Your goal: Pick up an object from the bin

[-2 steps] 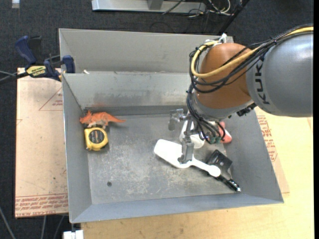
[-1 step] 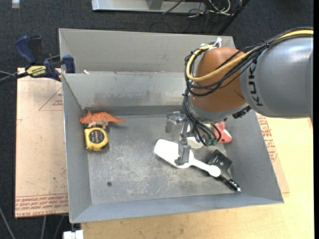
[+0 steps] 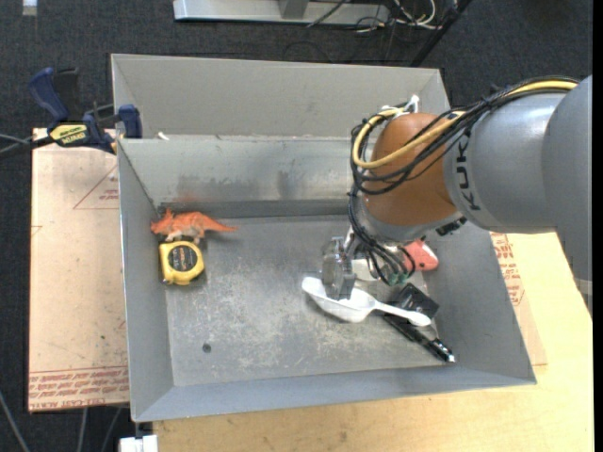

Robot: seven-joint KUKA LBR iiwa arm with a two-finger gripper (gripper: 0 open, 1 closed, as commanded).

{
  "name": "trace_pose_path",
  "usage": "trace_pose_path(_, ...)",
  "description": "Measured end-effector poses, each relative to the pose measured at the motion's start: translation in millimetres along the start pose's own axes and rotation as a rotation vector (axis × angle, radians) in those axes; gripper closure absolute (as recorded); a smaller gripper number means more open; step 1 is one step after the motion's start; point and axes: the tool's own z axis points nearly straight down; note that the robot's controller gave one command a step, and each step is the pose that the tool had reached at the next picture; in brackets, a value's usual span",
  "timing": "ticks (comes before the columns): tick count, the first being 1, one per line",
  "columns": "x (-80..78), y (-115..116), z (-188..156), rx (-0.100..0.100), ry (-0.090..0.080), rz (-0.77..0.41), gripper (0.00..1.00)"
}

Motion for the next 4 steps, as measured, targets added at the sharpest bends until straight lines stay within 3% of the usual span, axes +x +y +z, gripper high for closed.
trace_pose_path(1, -0.1, 0.2, 0.0, 0.0, 0.0, 0.0, 0.0)
trace_pose_path(2, 0.0, 0.2, 0.0, -0.001, 0.0, 0.0, 1.0)
trace_pose_path(3, 0.0, 0.2, 0.0, -0.001, 0.0, 0.0, 1.0)
trace_pose_path(4, -8.5, 2.7, -79.8, -0.002, -0.003, -0.035, 1.0)
